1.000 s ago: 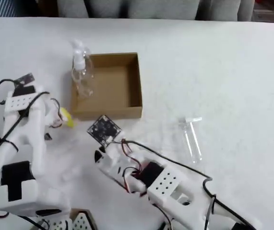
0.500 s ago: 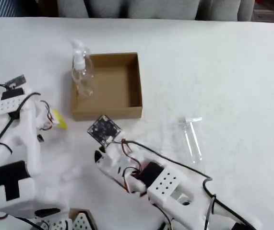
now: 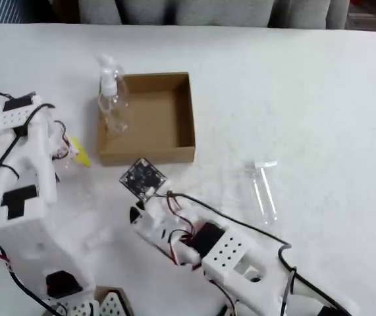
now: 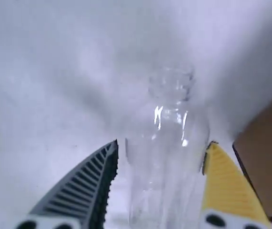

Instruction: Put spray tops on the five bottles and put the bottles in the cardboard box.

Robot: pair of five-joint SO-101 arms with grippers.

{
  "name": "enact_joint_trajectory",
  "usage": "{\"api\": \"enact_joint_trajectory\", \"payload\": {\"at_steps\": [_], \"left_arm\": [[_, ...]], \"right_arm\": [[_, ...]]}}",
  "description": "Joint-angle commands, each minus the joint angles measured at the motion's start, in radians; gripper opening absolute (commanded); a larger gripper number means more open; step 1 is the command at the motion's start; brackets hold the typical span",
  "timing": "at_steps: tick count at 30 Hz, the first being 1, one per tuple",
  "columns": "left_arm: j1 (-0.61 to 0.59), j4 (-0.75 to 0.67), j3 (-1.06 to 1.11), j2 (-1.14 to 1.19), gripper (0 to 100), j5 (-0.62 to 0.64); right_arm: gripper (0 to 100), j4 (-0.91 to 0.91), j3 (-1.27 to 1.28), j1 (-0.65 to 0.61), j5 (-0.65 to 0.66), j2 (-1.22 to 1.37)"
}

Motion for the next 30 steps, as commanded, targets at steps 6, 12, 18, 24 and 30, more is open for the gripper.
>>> {"api": "enact_joint_trajectory", "payload": {"at_steps": [6,12,18,24,30], "left_arm": [[-0.007,-0.061,0.020,-0.002,28,-0.008],[-0.008,-0.222,0.133,-0.002,28,0.006],[-0.013,-0.261,0.183,-0.030,28,0.052],[-0.005,-0.358,0.304,-0.162,27,0.052],[0.030,-0.370,0.365,-0.249,5,0.044]], "right_arm": [[1.5,0.004,-0.008,0.008,0.005,-0.025],[1.6,0.002,-0.008,0.008,0.005,-0.025],[1.6,0.002,-0.008,0.008,0.005,-0.025],[1.6,0.002,-0.008,0.008,0.005,-0.025],[1.6,0.002,-0.008,0.008,0.005,-0.025]]}}
